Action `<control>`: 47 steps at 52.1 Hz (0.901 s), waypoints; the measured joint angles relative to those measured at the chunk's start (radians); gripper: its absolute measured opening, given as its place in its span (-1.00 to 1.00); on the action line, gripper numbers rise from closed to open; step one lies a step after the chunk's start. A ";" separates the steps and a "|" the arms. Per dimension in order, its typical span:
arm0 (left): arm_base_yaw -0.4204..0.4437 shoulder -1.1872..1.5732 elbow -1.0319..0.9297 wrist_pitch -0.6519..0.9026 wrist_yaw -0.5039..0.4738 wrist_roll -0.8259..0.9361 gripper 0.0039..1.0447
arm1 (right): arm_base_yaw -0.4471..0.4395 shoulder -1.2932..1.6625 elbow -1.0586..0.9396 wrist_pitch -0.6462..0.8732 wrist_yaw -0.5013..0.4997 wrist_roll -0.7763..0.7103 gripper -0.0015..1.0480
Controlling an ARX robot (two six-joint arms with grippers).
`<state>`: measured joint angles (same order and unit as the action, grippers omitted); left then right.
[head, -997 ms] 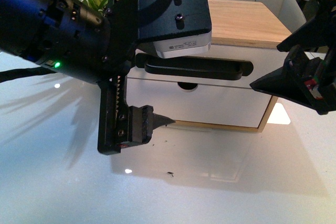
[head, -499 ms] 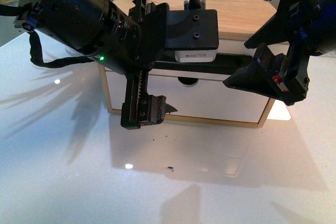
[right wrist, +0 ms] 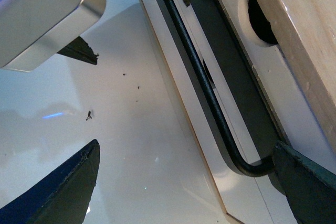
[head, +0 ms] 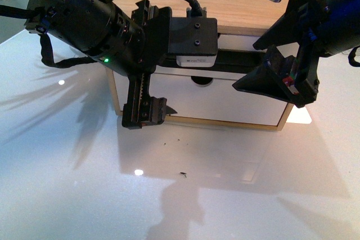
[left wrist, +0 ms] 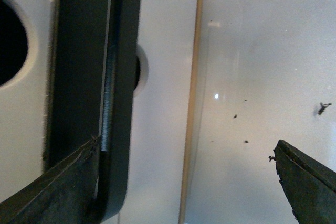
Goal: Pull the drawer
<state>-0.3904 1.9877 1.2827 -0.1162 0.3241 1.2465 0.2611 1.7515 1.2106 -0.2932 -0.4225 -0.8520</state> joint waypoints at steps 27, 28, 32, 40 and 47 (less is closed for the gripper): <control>0.011 0.010 -0.003 -0.019 0.011 0.032 0.87 | 0.031 0.132 0.062 0.044 0.018 -0.005 0.83; 0.011 0.010 -0.004 -0.019 0.011 0.032 0.87 | 0.032 0.134 0.063 0.044 0.018 -0.005 0.83; 0.011 0.009 -0.007 -0.022 0.013 0.034 0.87 | 0.036 0.138 0.064 0.033 0.018 -0.006 0.83; 0.006 -0.002 -0.014 -0.048 0.017 0.045 0.87 | 0.040 0.141 0.070 -0.025 0.008 -0.030 0.83; -0.002 -0.026 -0.034 -0.084 0.019 0.058 0.87 | 0.040 0.135 0.073 -0.097 -0.023 -0.070 0.83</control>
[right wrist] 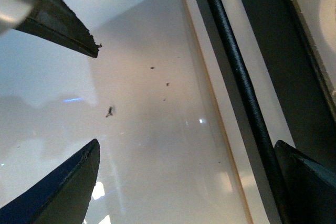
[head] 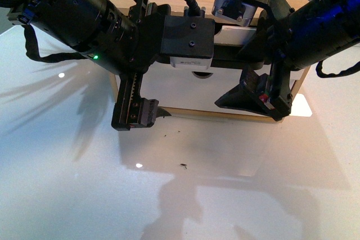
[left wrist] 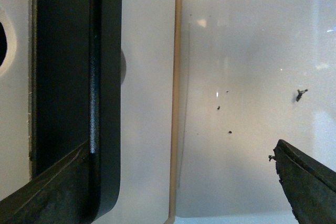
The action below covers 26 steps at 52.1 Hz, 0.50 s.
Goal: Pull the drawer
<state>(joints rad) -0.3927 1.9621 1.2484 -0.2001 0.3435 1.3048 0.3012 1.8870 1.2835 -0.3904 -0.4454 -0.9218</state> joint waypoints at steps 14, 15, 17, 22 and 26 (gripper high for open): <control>-0.011 -0.062 -0.058 -0.070 0.008 0.034 0.87 | 0.000 -0.047 -0.038 -0.079 -0.046 -0.041 0.83; -0.012 -0.066 -0.063 -0.071 0.009 0.034 0.87 | 0.000 -0.050 -0.042 -0.081 -0.048 -0.042 0.83; -0.013 -0.079 -0.077 -0.076 0.013 0.036 0.87 | 0.000 -0.063 -0.055 -0.087 -0.053 -0.045 0.83; -0.016 -0.107 -0.110 -0.084 0.025 0.039 0.87 | 0.004 -0.089 -0.084 -0.097 -0.061 -0.049 0.83; -0.019 -0.141 -0.153 -0.083 0.042 0.038 0.87 | 0.011 -0.127 -0.127 -0.101 -0.065 -0.050 0.83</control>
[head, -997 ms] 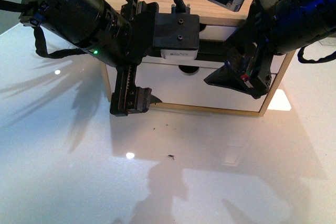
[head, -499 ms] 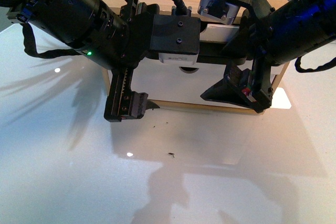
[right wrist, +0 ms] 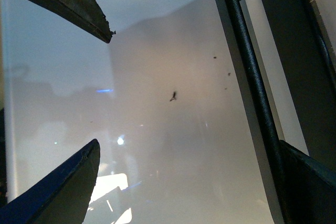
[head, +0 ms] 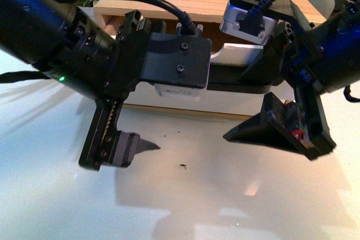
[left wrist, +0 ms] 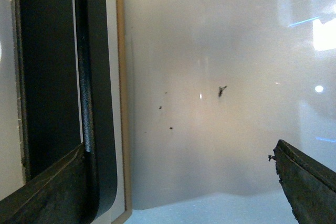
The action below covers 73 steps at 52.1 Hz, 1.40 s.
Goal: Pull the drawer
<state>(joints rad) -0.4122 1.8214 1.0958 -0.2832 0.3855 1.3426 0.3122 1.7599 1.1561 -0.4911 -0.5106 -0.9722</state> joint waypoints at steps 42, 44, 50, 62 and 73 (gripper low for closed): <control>-0.107 -0.500 -0.500 0.546 0.034 -0.358 0.87 | 0.034 -0.496 -0.425 0.420 0.063 0.305 0.83; -0.113 -0.538 -0.525 0.578 0.023 -0.405 0.87 | 0.026 -0.532 -0.449 0.447 0.074 0.334 0.83; -0.113 -0.640 -0.589 0.676 -0.049 -0.526 0.87 | -0.001 -0.628 -0.508 0.529 0.140 0.429 0.83; -0.039 -0.930 -0.710 0.762 -0.249 -0.880 0.87 | -0.122 -0.898 -0.657 0.655 0.312 0.669 0.83; 0.078 -1.385 -0.858 0.481 -0.401 -1.157 0.87 | -0.245 -1.330 -0.863 0.526 0.444 0.884 0.83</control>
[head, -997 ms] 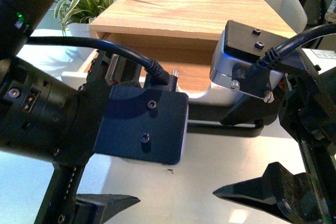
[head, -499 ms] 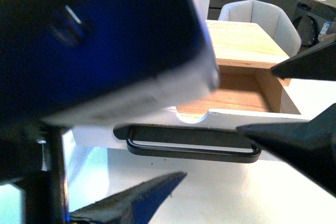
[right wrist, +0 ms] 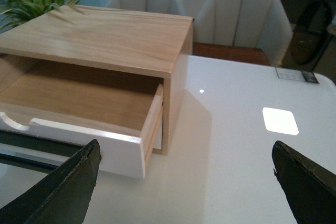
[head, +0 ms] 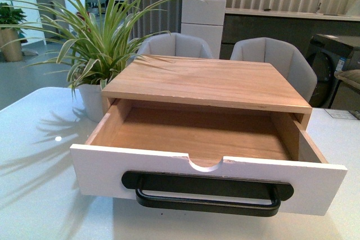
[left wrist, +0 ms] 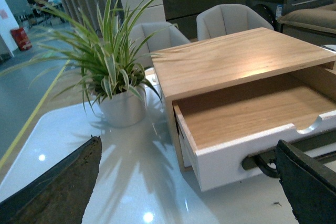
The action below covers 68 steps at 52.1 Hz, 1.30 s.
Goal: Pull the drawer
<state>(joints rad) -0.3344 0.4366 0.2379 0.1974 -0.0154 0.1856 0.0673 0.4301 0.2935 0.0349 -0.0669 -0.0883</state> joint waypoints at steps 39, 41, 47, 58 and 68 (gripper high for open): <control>0.329 -0.367 -0.161 -0.211 0.015 -0.194 -0.90 | -0.063 -0.347 -0.204 -0.053 0.070 0.095 -0.80; 0.329 -0.370 -0.164 -0.211 0.015 -0.196 -0.96 | -0.063 -0.350 -0.209 -0.052 0.069 0.095 -0.90; 0.329 -0.380 -0.177 -0.211 0.015 -0.193 -0.95 | -0.063 -0.363 -0.223 -0.049 0.069 0.092 -0.96; 0.330 -0.413 -0.207 -0.203 0.015 -0.193 -0.95 | -0.063 -0.380 -0.242 -0.045 0.069 0.092 -0.96; 0.330 -0.431 -0.224 -0.203 0.015 -0.193 -0.95 | -0.064 -0.423 -0.264 -0.037 0.068 0.092 -0.96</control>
<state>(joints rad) -0.0044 0.0051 0.0135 -0.0055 -0.0002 -0.0071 0.0032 0.0071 0.0292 -0.0025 0.0010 0.0032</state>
